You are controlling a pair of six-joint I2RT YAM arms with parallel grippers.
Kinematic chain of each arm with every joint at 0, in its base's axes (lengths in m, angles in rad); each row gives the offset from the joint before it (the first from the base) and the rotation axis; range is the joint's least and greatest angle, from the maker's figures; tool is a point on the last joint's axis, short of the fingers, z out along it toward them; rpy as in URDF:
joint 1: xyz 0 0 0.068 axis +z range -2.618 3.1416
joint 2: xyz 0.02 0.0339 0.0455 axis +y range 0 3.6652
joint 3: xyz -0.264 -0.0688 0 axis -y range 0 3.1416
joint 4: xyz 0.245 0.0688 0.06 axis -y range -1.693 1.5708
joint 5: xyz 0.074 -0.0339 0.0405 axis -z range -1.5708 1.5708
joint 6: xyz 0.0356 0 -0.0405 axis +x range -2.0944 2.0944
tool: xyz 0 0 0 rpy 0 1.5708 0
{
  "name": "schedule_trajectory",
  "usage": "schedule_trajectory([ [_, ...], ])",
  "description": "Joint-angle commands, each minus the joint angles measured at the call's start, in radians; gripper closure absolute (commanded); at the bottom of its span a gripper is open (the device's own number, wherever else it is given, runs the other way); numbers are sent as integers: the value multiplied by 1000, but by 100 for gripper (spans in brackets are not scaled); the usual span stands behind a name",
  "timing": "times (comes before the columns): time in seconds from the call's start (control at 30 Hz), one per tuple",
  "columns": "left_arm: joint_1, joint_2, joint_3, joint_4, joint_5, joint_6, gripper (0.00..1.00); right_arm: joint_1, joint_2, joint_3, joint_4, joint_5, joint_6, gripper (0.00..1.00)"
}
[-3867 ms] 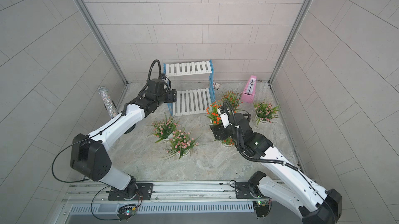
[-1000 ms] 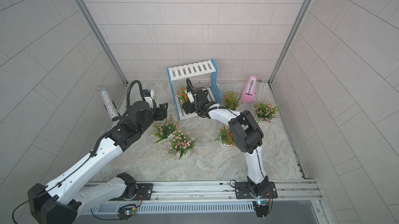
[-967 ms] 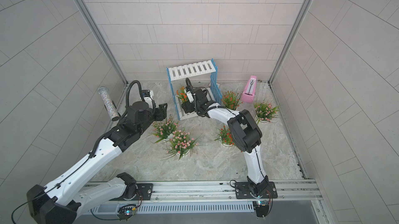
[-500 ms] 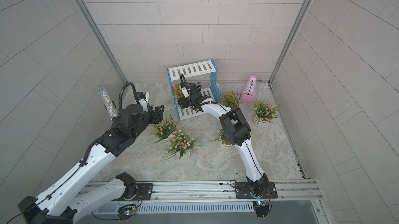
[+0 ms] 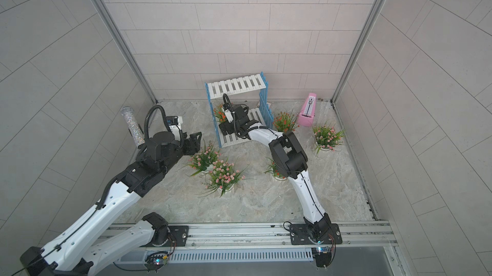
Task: Place the baby's breath potted plants on the rack by color
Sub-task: Place the baby's breath potted plant on the rack.
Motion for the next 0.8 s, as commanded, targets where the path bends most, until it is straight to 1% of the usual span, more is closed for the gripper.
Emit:
schedule_trajectory([
  [0.0,1,-11,-6,28,-1,-16,29,-3,-112,-71,65,3,-39,1],
  [0.13,2,-17,-12,32,-9,-15,29,-12,-201,-165,83,-28,-25,1],
  [0.27,1,-17,-18,32,-8,-16,28,-17,-346,-315,80,-83,-15,1],
  [0.4,2,4,-28,35,-12,-24,28,-27,-516,-428,-59,-89,-6,0],
  [0.53,0,32,-44,35,-17,-44,28,-40,-686,-539,-169,-110,12,2],
  [0.67,1,57,-62,34,-23,-62,28,-59,-890,-652,-210,-74,46,2],
  [0.77,1,72,-77,51,-19,-78,28,-96,-1024,-695,-264,11,71,1],
])
